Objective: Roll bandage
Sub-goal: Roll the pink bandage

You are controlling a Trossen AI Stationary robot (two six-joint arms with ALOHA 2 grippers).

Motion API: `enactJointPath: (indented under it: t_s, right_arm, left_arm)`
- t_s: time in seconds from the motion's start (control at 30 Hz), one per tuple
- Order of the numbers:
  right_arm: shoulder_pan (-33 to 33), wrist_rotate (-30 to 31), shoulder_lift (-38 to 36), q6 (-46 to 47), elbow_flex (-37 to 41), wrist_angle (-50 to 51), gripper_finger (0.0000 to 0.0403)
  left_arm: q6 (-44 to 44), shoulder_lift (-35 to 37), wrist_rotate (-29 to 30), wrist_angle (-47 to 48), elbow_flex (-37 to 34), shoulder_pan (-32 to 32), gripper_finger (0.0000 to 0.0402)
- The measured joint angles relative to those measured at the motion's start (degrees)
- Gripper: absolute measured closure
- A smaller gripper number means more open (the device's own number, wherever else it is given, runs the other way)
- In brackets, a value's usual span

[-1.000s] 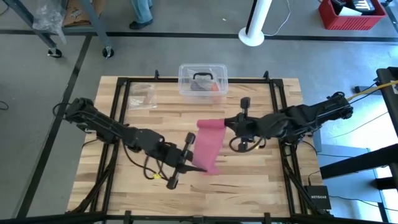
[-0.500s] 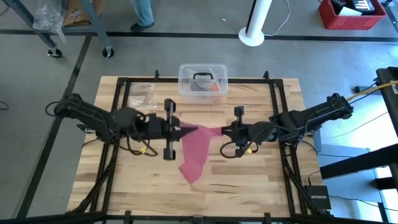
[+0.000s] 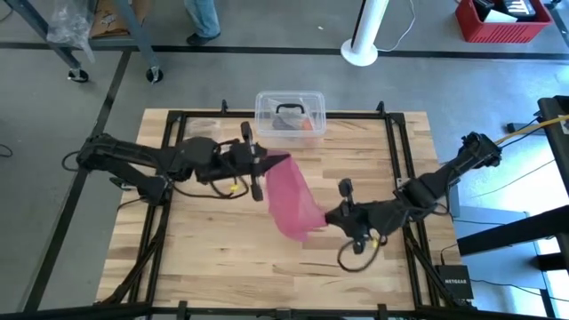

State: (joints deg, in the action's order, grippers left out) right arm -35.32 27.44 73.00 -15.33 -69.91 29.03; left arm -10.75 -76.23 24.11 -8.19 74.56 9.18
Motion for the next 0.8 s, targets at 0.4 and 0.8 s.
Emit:
enactJointPath:
  t_s: [0.4, 0.8]
  right_arm:
    - [-5.6, 4.5, 0.4, -4.3, -0.7, -4.6, 0.0386]
    - [-5.6, 2.4, 0.4, -4.1, -3.1, -4.8, 0.0386]
  left_arm:
    - [4.4, -6.1, -1.9, 9.0, 0.0, -3.6, 0.0395]
    - [4.2, -8.0, -10.6, 18.3, 0.0, -2.8, 0.0378]
